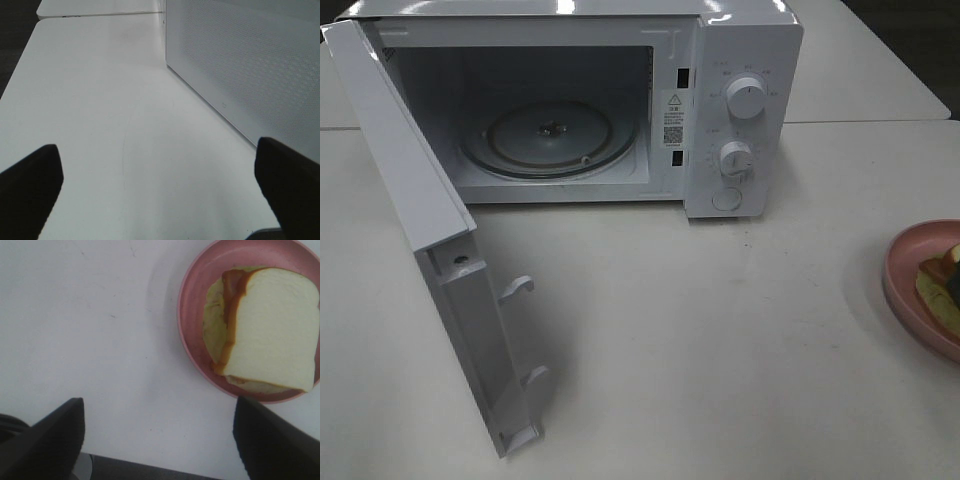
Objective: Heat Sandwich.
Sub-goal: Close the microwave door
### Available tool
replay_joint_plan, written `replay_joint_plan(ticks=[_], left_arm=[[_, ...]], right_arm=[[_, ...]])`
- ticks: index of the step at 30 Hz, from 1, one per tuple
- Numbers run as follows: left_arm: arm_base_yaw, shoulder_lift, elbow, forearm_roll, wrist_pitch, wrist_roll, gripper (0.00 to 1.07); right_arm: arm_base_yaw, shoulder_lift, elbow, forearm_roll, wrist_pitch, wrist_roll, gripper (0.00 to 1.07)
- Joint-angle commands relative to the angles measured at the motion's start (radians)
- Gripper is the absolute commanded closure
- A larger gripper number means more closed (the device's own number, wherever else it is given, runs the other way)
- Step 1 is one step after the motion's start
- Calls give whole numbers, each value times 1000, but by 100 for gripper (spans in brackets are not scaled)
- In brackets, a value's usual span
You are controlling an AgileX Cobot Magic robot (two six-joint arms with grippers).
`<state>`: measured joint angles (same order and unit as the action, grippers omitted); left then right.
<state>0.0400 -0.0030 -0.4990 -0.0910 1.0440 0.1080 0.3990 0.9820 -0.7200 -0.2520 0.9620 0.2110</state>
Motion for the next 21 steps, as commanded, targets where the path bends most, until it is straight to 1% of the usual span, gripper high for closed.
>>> replay_joint_plan(ticks=[1, 6, 10, 11, 15, 21], left_arm=[[1, -25, 1, -4, -7, -4, 3], [1, -25, 1, -4, -7, -4, 3], [1, -25, 1, -4, -7, -4, 3], [1, -25, 1, -4, -7, -4, 3], [1, -25, 1, -4, -7, -4, 3], [1, -25, 1, -4, -7, -4, 3]], right_arm=[[-3, -44, -1, 38, 50, -28, 30], [-3, -114, -1, 77, 87, -59, 31], [-3, -232, 0, 122, 127, -108, 31], [-3, -232, 0, 122, 127, -108, 31], [-3, -337, 0, 115, 150, -98, 31], [-20, -412, 8, 92, 171, -59, 31]])
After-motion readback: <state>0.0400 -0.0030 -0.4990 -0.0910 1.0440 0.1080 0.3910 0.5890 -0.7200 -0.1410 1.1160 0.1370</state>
